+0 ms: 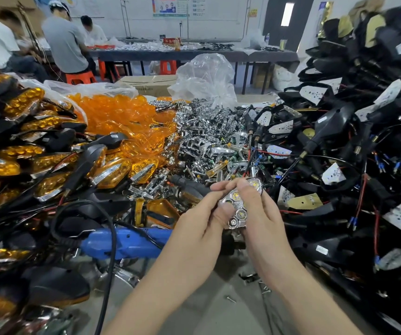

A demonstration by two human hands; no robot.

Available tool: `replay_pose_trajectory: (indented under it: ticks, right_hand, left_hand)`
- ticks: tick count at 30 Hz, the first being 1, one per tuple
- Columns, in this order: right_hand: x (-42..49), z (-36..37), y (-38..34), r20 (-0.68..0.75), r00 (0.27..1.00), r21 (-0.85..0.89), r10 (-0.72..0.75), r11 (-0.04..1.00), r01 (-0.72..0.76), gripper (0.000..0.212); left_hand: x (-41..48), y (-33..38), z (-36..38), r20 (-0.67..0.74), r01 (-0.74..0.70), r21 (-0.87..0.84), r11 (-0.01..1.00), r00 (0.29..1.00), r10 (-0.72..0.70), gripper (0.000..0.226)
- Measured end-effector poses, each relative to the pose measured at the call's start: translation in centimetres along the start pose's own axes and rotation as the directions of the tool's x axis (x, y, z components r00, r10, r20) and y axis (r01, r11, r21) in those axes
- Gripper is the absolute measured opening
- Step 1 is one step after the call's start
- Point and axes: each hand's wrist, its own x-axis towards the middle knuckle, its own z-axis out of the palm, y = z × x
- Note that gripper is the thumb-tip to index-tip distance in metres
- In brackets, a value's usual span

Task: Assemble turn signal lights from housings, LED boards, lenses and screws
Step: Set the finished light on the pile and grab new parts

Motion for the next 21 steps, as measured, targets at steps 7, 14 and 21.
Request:
replay_pose_trajectory:
  ticks: [7,14,21]
  right_hand:
    - [-0.3,0.1,-0.1,0.028,0.999,-0.035,-0.032,0.999,0.033,0.033]
    - [-0.5,0.1,-0.9,0.082,0.996,-0.018,-0.018,1.000,0.019,0.031]
    - [-0.4,0.0,-1.8,0.137,0.978,0.214,0.155,0.960,-0.182,0.025]
  left_hand:
    - [0.1,0.2,0.7,-0.124,0.019,-0.024,1.000,0.992,-0.021,0.026]
    - [0.1,0.0,1.0,-0.137,-0.007,0.017,1.000,0.990,0.009,0.026]
    - [-0.2,0.1,0.8,0.054,0.061,-0.126,0.990,0.997,-0.055,0.029]
